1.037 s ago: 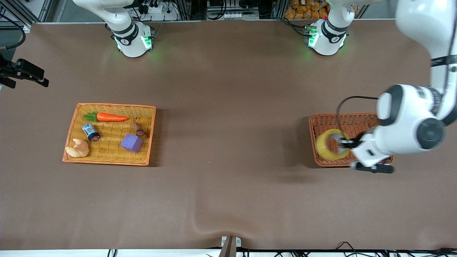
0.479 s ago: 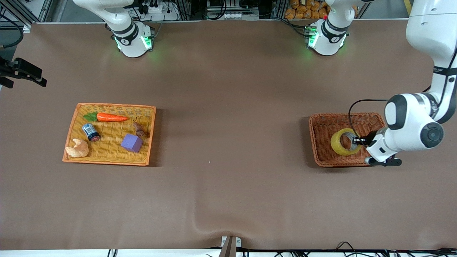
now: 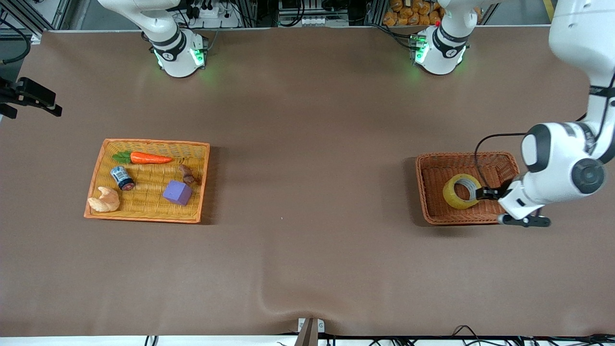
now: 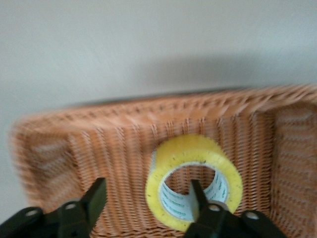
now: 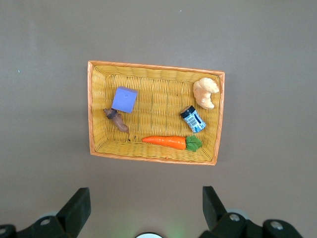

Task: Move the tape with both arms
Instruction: 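Open the left gripper and release the tape in the basket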

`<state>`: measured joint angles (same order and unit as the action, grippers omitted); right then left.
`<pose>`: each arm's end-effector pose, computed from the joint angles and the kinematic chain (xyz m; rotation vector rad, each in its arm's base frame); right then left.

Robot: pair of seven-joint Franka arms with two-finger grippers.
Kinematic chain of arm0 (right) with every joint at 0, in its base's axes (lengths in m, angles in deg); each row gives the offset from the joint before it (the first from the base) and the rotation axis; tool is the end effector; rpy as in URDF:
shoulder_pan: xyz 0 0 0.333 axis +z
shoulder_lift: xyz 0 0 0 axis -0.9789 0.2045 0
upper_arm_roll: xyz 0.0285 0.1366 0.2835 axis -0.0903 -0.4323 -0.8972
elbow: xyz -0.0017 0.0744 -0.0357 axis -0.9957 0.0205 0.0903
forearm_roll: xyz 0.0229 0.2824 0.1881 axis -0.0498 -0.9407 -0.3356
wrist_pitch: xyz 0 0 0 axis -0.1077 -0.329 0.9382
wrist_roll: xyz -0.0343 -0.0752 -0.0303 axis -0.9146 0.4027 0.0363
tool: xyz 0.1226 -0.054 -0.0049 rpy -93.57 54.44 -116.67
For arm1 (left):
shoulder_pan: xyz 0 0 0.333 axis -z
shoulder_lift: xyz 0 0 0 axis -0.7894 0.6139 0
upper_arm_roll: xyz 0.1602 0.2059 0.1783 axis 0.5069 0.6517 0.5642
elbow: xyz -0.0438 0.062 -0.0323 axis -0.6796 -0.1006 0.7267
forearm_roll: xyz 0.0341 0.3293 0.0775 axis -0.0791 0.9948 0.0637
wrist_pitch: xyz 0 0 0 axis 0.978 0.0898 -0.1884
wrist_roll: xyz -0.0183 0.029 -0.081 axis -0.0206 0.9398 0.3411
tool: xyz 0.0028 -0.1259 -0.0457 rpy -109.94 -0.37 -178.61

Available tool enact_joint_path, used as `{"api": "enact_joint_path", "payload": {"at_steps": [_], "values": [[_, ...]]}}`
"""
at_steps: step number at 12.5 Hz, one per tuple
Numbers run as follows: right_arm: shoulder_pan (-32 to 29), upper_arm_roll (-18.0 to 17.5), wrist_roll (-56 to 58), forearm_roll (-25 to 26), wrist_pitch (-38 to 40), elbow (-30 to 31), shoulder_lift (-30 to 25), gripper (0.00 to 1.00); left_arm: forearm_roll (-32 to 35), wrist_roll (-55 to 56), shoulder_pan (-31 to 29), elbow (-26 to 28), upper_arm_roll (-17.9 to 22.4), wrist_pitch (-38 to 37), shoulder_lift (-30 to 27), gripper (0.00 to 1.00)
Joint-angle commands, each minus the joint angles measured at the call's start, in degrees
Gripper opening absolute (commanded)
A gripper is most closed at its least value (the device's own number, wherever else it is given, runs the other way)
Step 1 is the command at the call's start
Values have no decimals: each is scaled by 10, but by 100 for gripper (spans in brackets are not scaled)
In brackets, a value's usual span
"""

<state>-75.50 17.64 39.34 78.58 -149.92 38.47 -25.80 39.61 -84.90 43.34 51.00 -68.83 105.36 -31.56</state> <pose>0.4827 -0.0243 0.6290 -3.1236 -0.0536 0.0893 0.6020 0.0278 0.3295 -3.1360 0.1636 0.0770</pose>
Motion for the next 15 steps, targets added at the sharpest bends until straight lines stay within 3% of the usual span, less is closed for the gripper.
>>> {"api": "enact_joint_path", "payload": {"at_steps": [1,3,4,10,13,15], "values": [[-9,-7,8,5,7,-13,5,100,15,-26,-4,-102,-6,-93,-39,100],[-9,-6,9,5,7,-13,3,100,13,-23,-2,-194,-8,-203,-45,100],[-9,-6,8,6,7,-13,3,100,7,-5,2,-198,-10,-223,-74,100],[-18,-5,46,7,8,-13,3,100,-6,20,-1,-179,-22,-340,-192,100],[-30,-6,48,7,8,-12,3,100,-23,21,17,-95,-7,-348,-279,100],[-34,-6,49,7,7,-13,3,100,-25,21,36,-74,22,-346,-292,100]]}}
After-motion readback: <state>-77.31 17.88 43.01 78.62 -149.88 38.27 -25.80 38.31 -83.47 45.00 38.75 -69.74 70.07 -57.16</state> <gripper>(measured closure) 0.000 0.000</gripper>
